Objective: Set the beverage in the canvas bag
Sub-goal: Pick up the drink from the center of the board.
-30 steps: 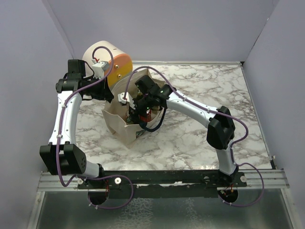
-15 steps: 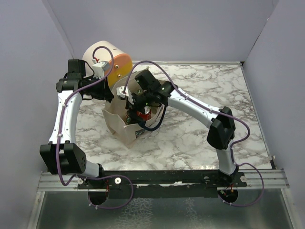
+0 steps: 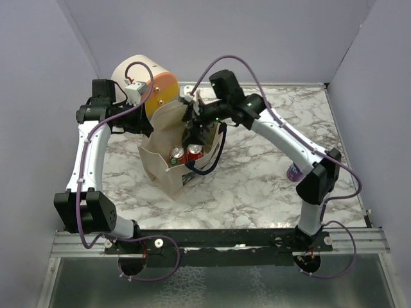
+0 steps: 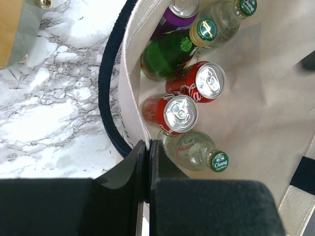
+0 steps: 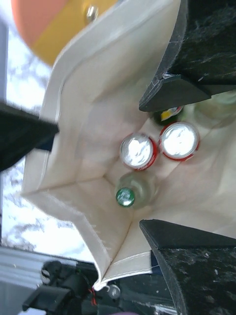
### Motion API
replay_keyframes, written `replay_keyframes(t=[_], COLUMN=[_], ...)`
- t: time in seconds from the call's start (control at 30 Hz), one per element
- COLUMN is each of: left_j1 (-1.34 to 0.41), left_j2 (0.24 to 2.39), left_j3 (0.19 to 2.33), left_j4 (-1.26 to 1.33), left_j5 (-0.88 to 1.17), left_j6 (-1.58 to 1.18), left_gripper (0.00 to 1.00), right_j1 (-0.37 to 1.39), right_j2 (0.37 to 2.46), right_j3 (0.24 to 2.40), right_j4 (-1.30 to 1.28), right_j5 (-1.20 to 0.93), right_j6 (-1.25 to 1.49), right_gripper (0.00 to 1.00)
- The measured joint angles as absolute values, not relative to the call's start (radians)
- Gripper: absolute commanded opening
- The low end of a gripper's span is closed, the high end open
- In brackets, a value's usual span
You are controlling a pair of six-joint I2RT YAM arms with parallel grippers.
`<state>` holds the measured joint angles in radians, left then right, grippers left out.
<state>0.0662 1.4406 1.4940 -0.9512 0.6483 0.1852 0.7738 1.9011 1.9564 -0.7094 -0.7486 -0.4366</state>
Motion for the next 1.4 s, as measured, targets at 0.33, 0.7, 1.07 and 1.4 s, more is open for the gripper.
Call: replay_keyframes(t=[0.33,0.7,1.07,1.4], left_j1=[0.066,0.066,0.066,0.066], left_j2=[1.443,1.443,1.474,1.474], left_j3=[1.499,1.499,1.526,1.526], left_j4=[-0.951,-0.950,-0.950,-0.950], left_j5=[0.647,0.647,0.647,0.647], left_j6=[0.170,0.166,0.162,0.162], left_gripper=[0.00,0.00,0.00,0.00], right_j1=[0.475,0.091,-0.104,-0.137], right_j2=[1.632,1.399,1.358,1.408], right_j3=[1.887,1.511,1.196,1.111], right_j4=[-0.726,-0.974,-1.095,-1.040], right_j5=[-0.587,-0.434,-0.319,-0.276], right_j6=[-0.393,-0.472,-0.620,-0.643], right_gripper=[0.89,0.96,1.00,0.96])
